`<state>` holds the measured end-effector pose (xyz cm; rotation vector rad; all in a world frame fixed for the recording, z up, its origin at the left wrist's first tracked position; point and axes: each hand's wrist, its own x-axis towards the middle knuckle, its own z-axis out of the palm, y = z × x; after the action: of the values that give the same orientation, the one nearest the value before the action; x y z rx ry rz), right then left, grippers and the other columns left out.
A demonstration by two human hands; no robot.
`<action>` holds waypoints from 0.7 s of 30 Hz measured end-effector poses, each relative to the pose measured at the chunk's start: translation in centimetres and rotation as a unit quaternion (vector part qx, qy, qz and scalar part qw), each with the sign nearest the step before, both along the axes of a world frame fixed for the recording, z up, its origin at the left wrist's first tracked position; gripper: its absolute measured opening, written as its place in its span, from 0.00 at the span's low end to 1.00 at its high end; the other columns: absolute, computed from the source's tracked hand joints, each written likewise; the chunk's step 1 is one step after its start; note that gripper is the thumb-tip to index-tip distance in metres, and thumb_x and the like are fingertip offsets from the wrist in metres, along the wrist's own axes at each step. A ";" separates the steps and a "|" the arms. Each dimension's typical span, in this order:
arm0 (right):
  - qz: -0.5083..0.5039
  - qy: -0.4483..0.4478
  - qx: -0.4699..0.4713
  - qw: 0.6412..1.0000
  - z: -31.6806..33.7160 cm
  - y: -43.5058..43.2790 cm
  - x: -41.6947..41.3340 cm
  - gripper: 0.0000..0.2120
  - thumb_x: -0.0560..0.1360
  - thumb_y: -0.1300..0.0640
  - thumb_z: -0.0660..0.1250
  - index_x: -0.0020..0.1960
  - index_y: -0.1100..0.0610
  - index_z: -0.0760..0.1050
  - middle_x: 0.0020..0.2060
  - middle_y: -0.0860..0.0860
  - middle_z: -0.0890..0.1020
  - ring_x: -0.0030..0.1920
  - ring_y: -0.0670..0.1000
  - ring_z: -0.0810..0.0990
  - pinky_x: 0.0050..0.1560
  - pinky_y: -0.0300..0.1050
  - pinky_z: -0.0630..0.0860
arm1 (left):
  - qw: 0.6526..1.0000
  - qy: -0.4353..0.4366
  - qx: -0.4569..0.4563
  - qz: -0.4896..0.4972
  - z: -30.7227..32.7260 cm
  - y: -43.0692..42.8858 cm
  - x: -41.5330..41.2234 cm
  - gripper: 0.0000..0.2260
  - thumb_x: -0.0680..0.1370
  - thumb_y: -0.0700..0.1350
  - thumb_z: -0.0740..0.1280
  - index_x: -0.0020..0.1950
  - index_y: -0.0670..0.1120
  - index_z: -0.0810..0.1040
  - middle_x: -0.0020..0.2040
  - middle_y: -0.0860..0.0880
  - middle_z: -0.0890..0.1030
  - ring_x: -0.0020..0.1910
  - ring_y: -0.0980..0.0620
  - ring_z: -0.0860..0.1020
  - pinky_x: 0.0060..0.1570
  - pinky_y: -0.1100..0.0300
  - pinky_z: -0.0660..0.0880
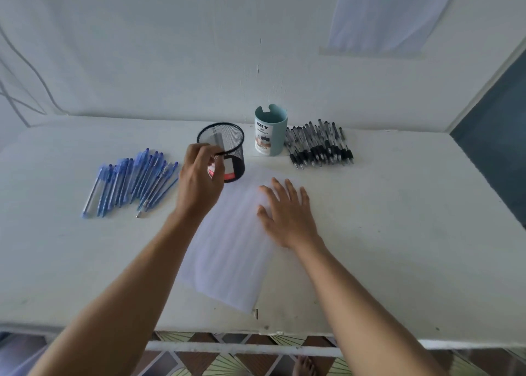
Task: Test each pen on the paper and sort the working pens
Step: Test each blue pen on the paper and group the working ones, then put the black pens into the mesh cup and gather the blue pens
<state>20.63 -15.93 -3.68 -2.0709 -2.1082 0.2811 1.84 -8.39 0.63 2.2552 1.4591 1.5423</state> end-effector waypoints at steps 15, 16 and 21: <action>-0.021 0.050 -0.001 0.999 0.2 0.1 -0.1 0.29 0.82 0.43 0.54 0.79 0.52 0.56 0.80 0.48 0.53 0.80 0.51 0.45 0.78 0.56 0.38 | 0.997 0.036 -0.052 -0.048 -0.8 -3.7 0.7 0.13 0.76 0.43 0.66 0.59 0.43 0.82 0.58 0.46 0.79 0.34 0.50 0.79 0.34 0.52 0.78; -0.026 0.077 0.001 0.997 0.4 0.2 0.0 0.28 0.81 0.44 0.56 0.78 0.52 0.58 0.80 0.47 0.55 0.80 0.51 0.46 0.78 0.55 0.38 | 0.997 0.035 -0.048 -0.045 -0.5 -4.0 0.9 0.13 0.76 0.44 0.65 0.59 0.44 0.81 0.59 0.46 0.79 0.33 0.50 0.79 0.32 0.53 0.78; -0.078 0.304 0.059 0.948 1.9 0.0 0.8 0.24 0.76 0.52 0.60 0.71 0.56 0.70 0.70 0.52 0.73 0.72 0.53 0.68 0.73 0.45 0.58 | 0.996 0.043 -0.028 -0.073 0.7 -5.8 4.2 0.15 0.76 0.42 0.63 0.60 0.45 0.80 0.52 0.48 0.80 0.37 0.51 0.77 0.32 0.57 0.75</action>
<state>21.45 -15.92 -1.80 -1.7651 -1.5462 0.6555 6.08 -14.19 1.31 2.3635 1.3043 1.3630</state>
